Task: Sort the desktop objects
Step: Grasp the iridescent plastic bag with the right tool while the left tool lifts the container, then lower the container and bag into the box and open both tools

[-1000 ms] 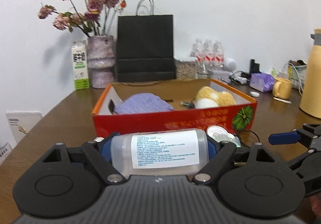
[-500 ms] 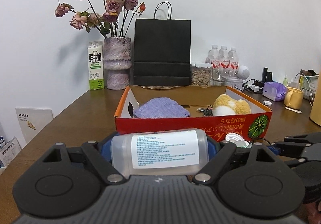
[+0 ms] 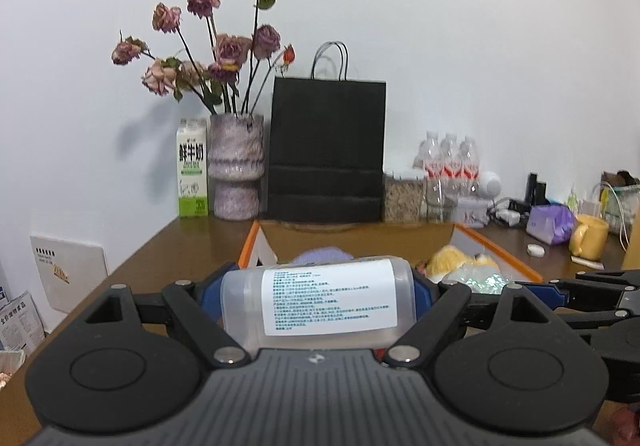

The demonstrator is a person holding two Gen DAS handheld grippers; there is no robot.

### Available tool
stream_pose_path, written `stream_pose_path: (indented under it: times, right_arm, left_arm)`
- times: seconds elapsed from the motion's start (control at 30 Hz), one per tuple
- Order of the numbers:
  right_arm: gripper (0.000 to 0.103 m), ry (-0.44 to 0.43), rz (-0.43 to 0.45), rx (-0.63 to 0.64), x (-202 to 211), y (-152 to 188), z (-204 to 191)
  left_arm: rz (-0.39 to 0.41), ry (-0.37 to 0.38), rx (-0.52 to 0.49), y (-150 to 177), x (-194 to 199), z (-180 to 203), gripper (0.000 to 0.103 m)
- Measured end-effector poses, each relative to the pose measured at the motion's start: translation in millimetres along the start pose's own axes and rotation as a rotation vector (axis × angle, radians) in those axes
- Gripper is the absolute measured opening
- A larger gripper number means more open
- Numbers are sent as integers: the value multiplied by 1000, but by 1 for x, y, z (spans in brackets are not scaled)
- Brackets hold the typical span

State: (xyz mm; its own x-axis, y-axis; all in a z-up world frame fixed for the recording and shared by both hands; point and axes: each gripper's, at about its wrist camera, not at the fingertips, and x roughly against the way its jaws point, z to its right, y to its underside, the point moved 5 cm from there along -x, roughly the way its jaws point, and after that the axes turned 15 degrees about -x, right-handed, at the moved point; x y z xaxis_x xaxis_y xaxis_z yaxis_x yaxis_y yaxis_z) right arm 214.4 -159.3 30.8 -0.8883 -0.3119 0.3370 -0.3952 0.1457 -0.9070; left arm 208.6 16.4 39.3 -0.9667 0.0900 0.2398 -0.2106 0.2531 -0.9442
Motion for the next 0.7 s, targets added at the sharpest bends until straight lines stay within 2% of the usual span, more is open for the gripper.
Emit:
stream_pose_path:
  times: [0.23,0.47,0.53,0.7]
  right_arm:
    - [35,6,18,-17,-37,-27,1]
    - [35,-11,-14,-26,-90,-47,4]
    - [35,-8,-25,-27,-106,-50,8]
    - [36,-39,-79,-70,-123,-40,19]
  left_arm:
    - [-11,-5,39,-18,-33,-7,85]
    - [-20,-76,68,-35,-80,-16,85]
    - [-17,-105,78,-38,-92,-18,85]
    - [-60,-117,61,-26,-109,-15,85]
